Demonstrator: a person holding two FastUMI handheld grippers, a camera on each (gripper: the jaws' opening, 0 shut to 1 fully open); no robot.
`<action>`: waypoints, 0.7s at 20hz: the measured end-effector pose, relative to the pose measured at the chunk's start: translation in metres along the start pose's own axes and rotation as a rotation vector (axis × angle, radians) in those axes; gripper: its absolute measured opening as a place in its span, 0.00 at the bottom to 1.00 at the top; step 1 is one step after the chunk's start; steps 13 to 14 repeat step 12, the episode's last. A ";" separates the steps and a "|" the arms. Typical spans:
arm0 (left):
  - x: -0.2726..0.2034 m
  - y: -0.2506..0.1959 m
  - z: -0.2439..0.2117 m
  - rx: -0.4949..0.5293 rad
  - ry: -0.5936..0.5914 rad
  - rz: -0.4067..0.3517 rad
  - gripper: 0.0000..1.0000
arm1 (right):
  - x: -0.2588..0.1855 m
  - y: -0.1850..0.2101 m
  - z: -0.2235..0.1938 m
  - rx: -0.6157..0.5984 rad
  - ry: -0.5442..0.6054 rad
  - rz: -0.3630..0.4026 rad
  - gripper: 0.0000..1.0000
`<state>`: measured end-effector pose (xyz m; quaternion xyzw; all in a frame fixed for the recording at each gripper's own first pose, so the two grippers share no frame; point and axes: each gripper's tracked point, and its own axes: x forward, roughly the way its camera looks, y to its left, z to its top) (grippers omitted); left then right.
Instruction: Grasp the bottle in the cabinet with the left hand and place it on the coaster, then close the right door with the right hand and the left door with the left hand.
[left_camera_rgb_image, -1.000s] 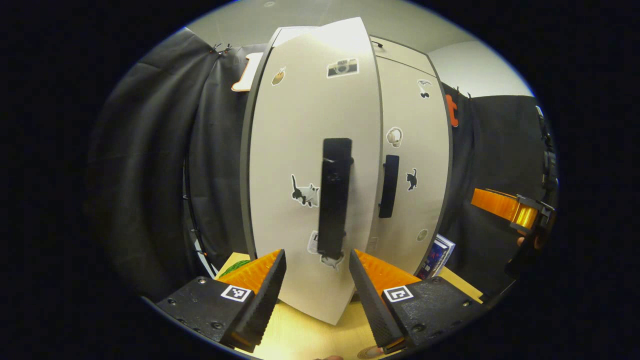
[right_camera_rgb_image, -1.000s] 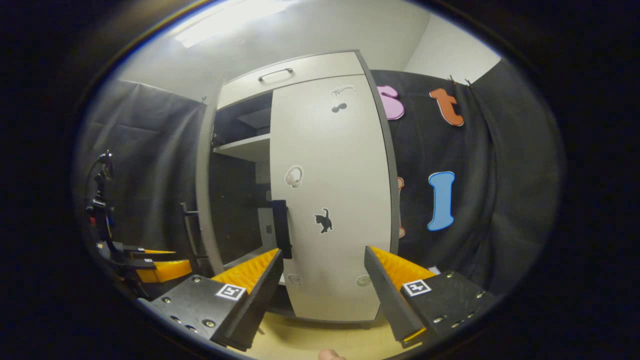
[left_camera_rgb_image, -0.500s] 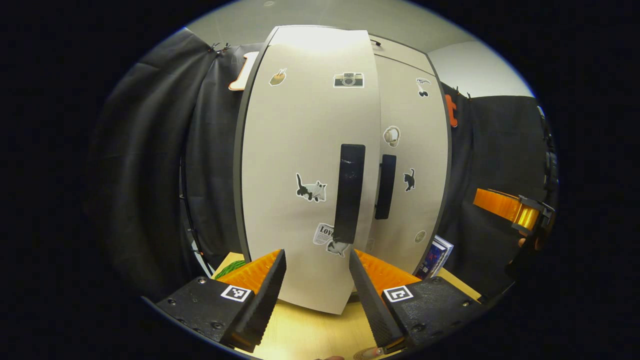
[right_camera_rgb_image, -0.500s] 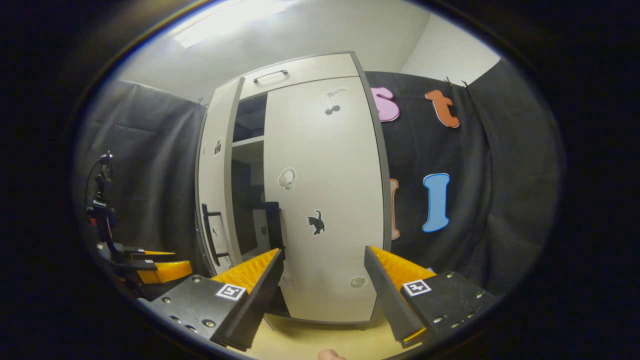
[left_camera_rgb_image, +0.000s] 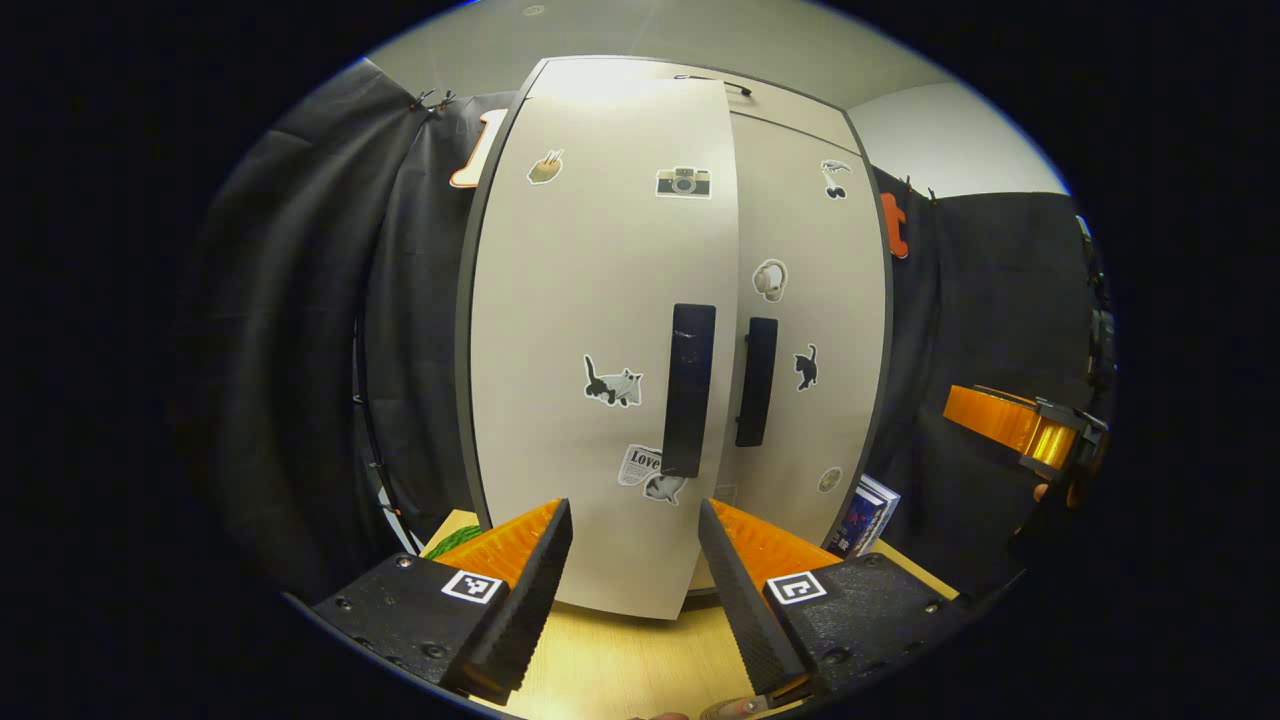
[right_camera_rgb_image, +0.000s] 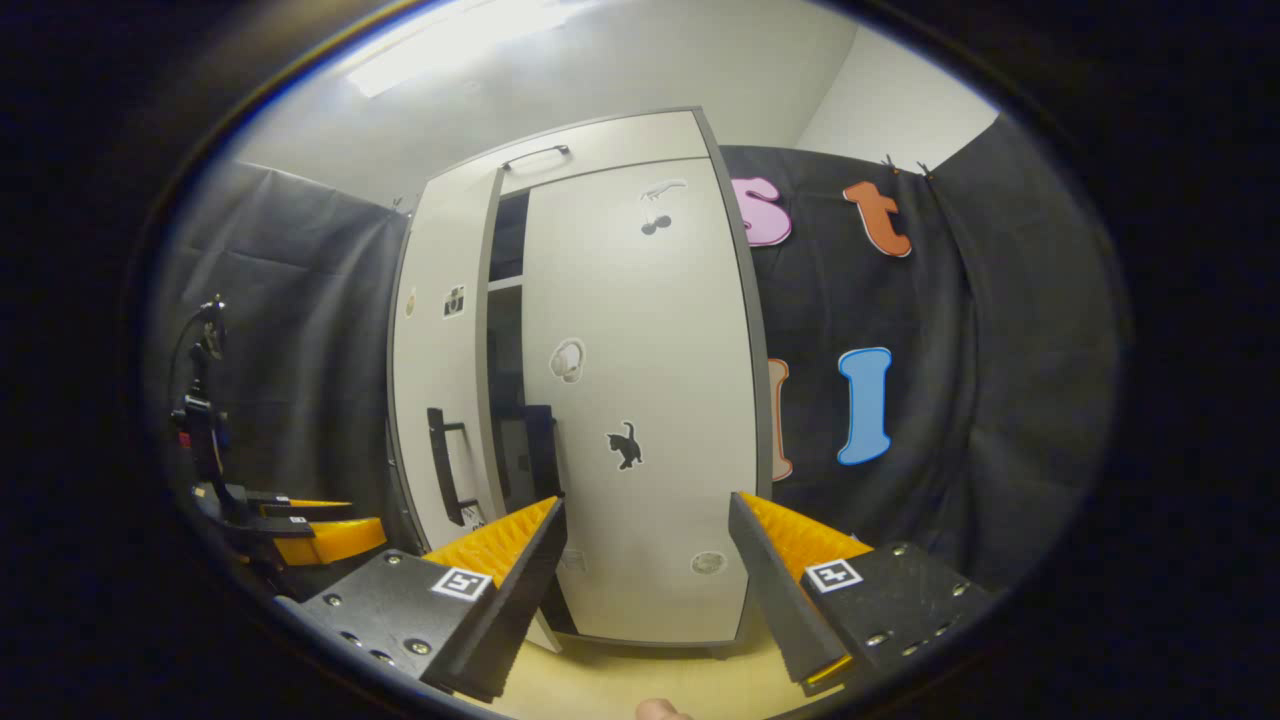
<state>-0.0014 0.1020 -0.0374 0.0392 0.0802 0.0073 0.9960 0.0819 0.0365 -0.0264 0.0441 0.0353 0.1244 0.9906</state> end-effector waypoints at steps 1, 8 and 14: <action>-0.001 0.001 0.000 0.002 0.001 0.001 0.81 | 0.000 0.000 0.001 -0.002 -0.001 -0.001 0.98; -0.002 0.000 -0.001 0.005 0.007 0.000 0.81 | -0.003 0.000 0.002 -0.003 -0.003 -0.003 0.98; -0.001 -0.002 0.000 0.012 0.008 0.001 0.81 | -0.004 -0.001 0.002 -0.005 -0.004 -0.006 0.98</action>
